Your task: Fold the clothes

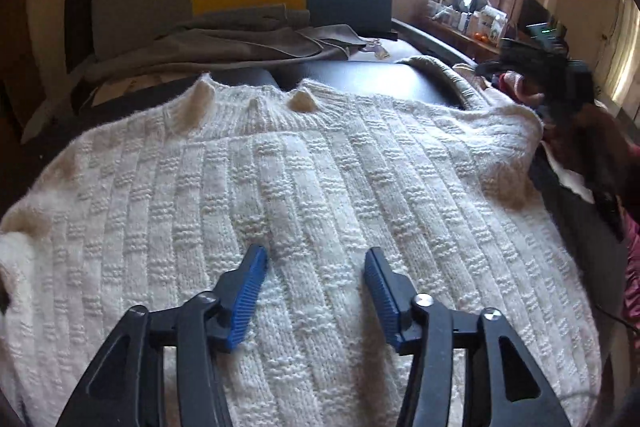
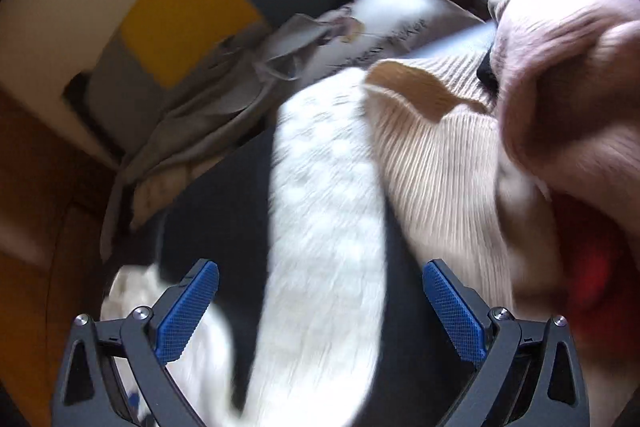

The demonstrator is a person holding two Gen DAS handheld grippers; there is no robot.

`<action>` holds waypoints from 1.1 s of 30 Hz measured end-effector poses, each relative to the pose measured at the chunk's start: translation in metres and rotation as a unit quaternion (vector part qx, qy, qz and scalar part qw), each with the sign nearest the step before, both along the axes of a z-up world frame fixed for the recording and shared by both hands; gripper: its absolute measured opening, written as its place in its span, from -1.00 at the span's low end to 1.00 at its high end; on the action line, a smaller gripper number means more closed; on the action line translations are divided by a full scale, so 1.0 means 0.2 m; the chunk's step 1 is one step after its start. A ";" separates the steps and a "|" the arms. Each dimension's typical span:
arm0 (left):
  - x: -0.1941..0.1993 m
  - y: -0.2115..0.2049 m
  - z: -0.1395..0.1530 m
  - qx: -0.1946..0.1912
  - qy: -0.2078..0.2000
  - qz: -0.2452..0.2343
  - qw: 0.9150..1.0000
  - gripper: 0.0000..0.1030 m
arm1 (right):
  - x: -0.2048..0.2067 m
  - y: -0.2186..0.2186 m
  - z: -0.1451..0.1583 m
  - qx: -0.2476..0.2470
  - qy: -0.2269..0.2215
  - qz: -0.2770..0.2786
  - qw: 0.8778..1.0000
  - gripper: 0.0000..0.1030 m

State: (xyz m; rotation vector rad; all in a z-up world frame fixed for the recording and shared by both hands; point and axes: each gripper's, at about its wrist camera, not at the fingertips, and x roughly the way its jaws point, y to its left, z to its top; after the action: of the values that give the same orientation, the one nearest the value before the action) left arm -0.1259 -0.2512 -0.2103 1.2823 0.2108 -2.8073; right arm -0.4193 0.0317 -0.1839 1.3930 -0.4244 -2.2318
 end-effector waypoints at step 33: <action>0.04 0.00 0.01 0.044 0.015 -0.024 0.999 0.56 | 0.67 0.38 0.44 0.008 0.100 -0.096 0.990 -0.61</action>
State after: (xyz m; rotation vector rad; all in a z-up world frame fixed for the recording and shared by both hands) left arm -0.1183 -0.2512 -0.2090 1.2803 0.3124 -2.8884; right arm -0.2862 0.1069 -0.0964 1.1626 -0.4905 -2.5063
